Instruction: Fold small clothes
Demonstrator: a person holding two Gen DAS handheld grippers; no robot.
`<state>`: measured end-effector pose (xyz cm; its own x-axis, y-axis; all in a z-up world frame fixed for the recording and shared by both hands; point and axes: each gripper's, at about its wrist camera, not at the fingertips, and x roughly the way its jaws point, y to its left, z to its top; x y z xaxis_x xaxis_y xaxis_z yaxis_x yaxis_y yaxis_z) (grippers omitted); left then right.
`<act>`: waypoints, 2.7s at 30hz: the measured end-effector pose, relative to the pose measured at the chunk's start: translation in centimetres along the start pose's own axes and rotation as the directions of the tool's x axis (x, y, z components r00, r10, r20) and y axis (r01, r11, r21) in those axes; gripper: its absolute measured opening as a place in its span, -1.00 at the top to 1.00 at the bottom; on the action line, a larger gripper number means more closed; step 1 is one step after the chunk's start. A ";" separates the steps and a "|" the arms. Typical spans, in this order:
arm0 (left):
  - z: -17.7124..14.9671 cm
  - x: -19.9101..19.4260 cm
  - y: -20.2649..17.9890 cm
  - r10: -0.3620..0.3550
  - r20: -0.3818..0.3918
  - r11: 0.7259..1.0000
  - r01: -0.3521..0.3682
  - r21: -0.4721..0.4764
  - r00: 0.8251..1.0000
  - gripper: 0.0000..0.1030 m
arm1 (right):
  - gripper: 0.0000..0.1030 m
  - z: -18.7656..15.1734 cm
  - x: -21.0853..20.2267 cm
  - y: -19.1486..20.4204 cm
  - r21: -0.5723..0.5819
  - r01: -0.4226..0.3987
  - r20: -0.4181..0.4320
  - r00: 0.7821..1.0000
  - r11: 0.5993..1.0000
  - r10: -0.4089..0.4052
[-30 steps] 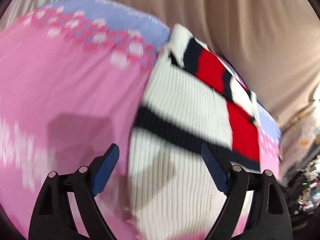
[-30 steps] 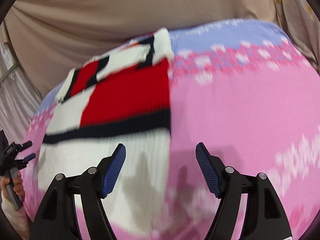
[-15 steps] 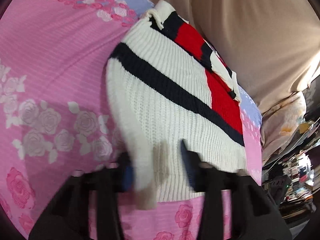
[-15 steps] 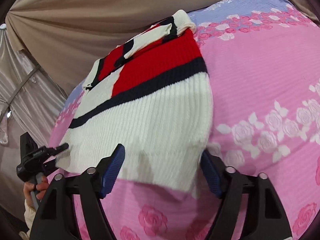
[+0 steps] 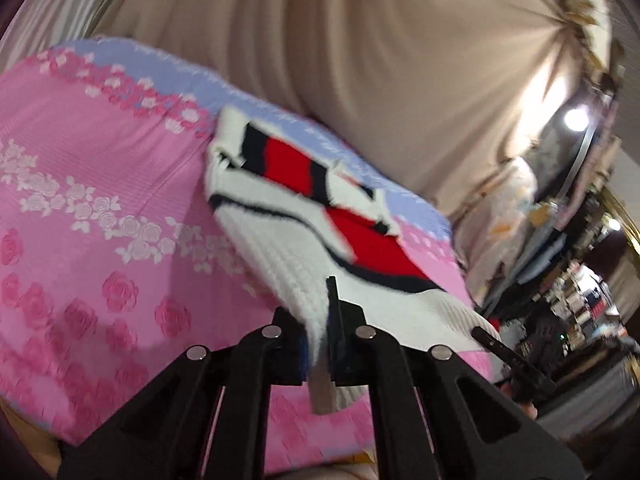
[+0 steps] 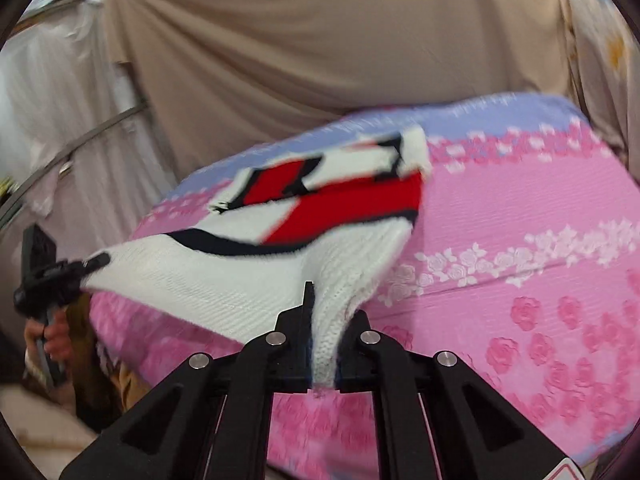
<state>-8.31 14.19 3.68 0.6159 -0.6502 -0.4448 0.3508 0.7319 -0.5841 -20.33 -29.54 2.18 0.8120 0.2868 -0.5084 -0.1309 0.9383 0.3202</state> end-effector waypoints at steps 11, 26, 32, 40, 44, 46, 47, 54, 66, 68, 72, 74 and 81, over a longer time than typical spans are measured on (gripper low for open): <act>5.4 -5.0 -5.1 -0.119 0.250 0.987 0.088 0.133 0.961 0.89 | 0.88 7.0 -6.7 0.2 -0.058 -0.094 0.373 0.921 0.994 0.109; 12.1 24.3 8.2 0.294 -0.175 0.940 -0.317 -0.123 0.940 0.82 | 0.85 11.3 22.4 -15.0 0.468 0.022 -0.036 0.999 0.883 -0.006; 12.2 21.7 7.2 0.231 -0.075 0.960 -0.239 -0.147 0.970 -0.14 | 0.08 12.4 18.0 -12.5 0.376 -0.006 0.108 0.993 0.926 -0.037; 9.0 11.5 7.1 0.275 -0.002 0.953 -0.273 -0.135 0.961 -0.80 | -0.49 5.6 10.1 -10.4 0.268 0.187 0.060 0.976 0.945 -0.210; 3.5 10.4 7.4 0.258 -0.136 0.950 -0.277 -0.142 0.956 -0.80 | -0.49 -0.8 10.0 -10.6 0.308 0.224 -0.107 0.974 0.925 -0.200; 1.7 10.7 7.7 0.236 -0.177 0.948 -0.266 -0.174 0.956 -0.79 | -0.49 -2.2 10.4 -10.3 0.335 0.189 -0.122 0.980 0.923 -0.156; 1.0 11.2 7.9 0.226 -0.192 0.947 -0.261 -0.184 0.955 -0.77 | -0.49 -2.6 10.8 -10.1 0.348 0.163 -0.123 0.984 0.923 -0.128; 0.9 11.4 6.5 0.189 -0.226 0.968 -0.221 -0.123 0.956 0.83 | 0.77 0.1 11.1 -8.5 0.362 0.134 -0.087 0.990 0.923 -0.109; -1.7 7.3 8.1 0.239 -0.288 0.939 -0.296 -0.176 0.927 0.73 | 0.70 -2.6 7.7 -9.5 0.279 0.294 -0.221 0.946 0.914 -0.236; 0.3 6.0 6.8 0.197 -0.243 0.948 -0.248 -0.199 0.950 0.52 | 0.43 -0.2 6.1 -8.9 0.247 0.326 -0.147 0.943 0.912 -0.297; 5.4 4.3 3.1 0.232 -0.056 0.968 -0.236 -0.085 0.971 -0.49 | -0.29 5.1 4.8 -8.1 0.208 0.335 0.014 0.938 0.919 -0.345; 7.9 5.6 1.8 0.276 0.019 0.961 -0.276 -0.012 0.961 -0.77 | -0.32 7.7 6.3 -7.7 0.187 0.301 0.060 0.947 0.935 -0.317; 12.5 20.5 6.4 0.320 -0.190 0.943 -0.332 -0.031 0.928 -0.80 | -0.36 11.7 18.6 -8.5 0.177 0.284 -0.052 0.959 0.942 -0.279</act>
<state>15.40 8.12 -0.69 0.5501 -0.4076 -0.7289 0.1048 0.8996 -0.4239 2.51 -34.44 -0.63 0.7857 0.0228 -0.6182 0.2081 0.9314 0.2988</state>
